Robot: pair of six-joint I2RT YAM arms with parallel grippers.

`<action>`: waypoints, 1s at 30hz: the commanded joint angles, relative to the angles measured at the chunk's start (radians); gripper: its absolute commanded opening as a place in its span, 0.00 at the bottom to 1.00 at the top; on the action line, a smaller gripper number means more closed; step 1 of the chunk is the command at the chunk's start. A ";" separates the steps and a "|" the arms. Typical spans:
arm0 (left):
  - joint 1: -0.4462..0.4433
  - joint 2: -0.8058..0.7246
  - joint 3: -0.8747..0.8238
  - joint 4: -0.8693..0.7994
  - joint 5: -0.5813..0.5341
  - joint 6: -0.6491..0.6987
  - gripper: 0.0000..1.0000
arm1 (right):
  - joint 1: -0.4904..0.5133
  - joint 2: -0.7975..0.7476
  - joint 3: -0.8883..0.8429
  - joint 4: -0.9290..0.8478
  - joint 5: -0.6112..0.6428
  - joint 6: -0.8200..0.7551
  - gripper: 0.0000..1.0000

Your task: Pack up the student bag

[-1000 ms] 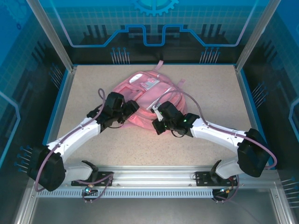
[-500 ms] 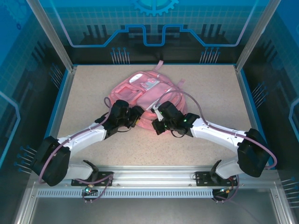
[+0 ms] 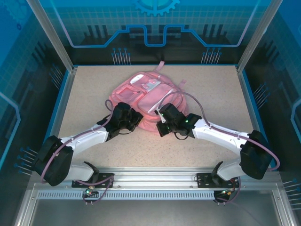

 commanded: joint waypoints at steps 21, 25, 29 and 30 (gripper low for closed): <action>0.153 -0.170 0.057 -0.379 -0.049 0.251 0.31 | -0.124 -0.020 0.048 -0.036 -0.314 -0.033 0.00; 0.154 -0.278 0.094 -0.561 -0.070 0.298 0.58 | -0.089 0.065 0.098 0.065 -0.430 0.025 0.00; 0.153 -0.377 0.075 -0.663 -0.088 0.273 0.65 | -0.054 0.156 0.172 0.142 -0.488 0.081 0.00; 0.153 -0.402 0.061 -0.668 -0.085 0.256 0.65 | -0.044 0.180 0.192 0.156 -0.495 0.091 0.00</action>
